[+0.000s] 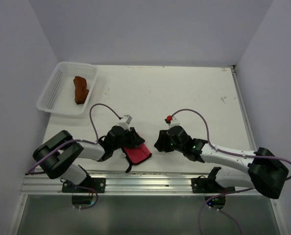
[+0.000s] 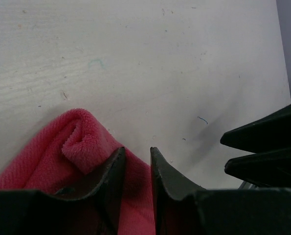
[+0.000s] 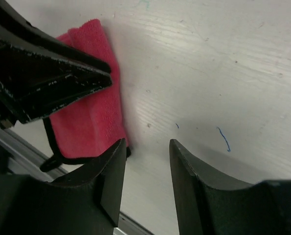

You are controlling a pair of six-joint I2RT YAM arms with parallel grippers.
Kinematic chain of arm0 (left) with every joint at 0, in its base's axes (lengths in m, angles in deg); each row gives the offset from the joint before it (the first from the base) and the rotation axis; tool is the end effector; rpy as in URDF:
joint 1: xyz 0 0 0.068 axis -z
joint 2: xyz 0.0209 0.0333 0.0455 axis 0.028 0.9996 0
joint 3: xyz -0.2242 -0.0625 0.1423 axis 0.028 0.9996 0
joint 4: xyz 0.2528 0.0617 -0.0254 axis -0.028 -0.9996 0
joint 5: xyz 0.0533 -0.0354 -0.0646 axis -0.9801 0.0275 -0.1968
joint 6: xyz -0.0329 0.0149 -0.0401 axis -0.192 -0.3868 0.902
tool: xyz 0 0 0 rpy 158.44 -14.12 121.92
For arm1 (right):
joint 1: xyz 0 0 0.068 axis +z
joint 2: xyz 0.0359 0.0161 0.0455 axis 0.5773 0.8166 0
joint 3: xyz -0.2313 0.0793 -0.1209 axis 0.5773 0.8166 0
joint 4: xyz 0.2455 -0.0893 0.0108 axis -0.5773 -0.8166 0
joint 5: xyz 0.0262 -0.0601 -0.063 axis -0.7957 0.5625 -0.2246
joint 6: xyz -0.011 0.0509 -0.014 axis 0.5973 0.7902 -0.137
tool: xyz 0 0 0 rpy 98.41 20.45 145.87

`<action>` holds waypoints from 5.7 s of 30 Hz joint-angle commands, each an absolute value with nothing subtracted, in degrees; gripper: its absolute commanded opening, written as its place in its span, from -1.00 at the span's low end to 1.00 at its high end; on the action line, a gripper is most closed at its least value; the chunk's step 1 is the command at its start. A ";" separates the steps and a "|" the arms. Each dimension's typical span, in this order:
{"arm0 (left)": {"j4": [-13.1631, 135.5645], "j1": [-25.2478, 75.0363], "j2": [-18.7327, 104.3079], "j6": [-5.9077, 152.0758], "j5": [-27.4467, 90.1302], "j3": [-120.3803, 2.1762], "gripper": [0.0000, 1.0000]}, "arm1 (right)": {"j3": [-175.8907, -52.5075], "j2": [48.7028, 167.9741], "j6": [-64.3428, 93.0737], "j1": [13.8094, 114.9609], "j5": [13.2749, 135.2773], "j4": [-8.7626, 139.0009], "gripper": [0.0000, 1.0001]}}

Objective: Roll the towels
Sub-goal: Roll the towel

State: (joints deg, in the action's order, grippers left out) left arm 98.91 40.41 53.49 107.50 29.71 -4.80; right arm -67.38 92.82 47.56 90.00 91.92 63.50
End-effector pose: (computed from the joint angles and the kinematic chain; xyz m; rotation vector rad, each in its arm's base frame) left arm 0.1791 -0.1669 0.1195 -0.0005 2.2413 -1.0204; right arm 0.1366 0.1824 0.1867 -0.2022 2.3236 0.6805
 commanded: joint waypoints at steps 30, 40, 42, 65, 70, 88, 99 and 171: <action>105.15 40.58 57.91 112.66 24.05 0.41 -0.48 | -61.42 108.29 64.33 81.93 61.97 89.44 -0.36; 105.24 40.93 57.29 113.88 23.26 1.38 -0.49 | -61.42 109.08 63.01 82.02 60.91 88.30 -0.39; 105.33 41.02 57.29 114.15 21.68 1.64 -0.50 | -61.59 109.43 63.01 82.19 60.65 88.48 -0.39; 106.21 42.43 58.00 115.56 20.44 2.17 -0.52 | -66.07 114.27 57.30 86.94 68.38 81.36 -0.32; 104.71 42.43 56.68 115.73 19.22 2.43 -0.52 | -65.72 112.78 56.24 88.08 69.61 81.01 -0.76; 87.84 41.99 50.97 111.07 15.17 -8.64 -0.44 | -73.62 104.34 41.31 102.75 102.12 59.83 -1.00; 85.20 41.20 49.56 111.16 16.23 -11.81 -0.43 | -79.60 109.52 38.22 115.93 119.26 53.77 -1.00; 39.50 42.87 16.95 118.90 19.56 -13.39 0.01 | -92.01 122.53 34.62 129.65 130.61 47.26 -1.00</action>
State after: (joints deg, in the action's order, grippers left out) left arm 39.35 42.25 16.88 117.56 18.44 -13.48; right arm -92.74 125.67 32.00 130.33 130.21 45.64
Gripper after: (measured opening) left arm 0.506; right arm 0.033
